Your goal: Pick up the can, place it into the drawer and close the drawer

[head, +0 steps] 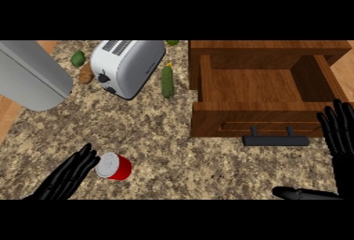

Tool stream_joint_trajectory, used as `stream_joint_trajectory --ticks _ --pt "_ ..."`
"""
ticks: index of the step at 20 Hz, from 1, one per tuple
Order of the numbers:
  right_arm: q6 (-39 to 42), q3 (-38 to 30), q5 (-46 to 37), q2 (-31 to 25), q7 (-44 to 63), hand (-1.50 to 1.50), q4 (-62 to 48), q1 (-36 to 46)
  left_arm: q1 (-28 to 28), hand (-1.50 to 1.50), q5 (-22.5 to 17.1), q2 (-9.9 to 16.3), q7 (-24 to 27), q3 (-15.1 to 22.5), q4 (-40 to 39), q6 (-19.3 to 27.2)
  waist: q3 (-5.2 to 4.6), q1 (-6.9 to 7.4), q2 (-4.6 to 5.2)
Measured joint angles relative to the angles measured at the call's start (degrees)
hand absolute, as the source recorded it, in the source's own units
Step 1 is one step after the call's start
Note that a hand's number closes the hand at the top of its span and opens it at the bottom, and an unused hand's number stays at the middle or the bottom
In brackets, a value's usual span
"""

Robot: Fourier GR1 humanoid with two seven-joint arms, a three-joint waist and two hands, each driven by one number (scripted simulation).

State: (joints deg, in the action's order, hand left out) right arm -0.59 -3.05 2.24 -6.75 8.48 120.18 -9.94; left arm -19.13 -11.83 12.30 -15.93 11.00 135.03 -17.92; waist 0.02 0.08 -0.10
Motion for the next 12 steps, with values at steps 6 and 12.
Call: stream_joint_trajectory --ticks 6,12 --pt "2.0 -1.2 0.7 0.5 -1.3 -1.5 1.0 -3.1 -0.7 -1.5 -2.8 -0.3 -1.7 -4.1 -0.4 -0.9 -0.02 -0.07 0.01" --pt "3.3 -2.7 1.1 0.7 -2.4 -1.5 0.1 -3.0 0.4 -1.5 -1.1 -2.1 0.1 -5.1 -4.6 -2.1 -0.02 -0.08 0.04"
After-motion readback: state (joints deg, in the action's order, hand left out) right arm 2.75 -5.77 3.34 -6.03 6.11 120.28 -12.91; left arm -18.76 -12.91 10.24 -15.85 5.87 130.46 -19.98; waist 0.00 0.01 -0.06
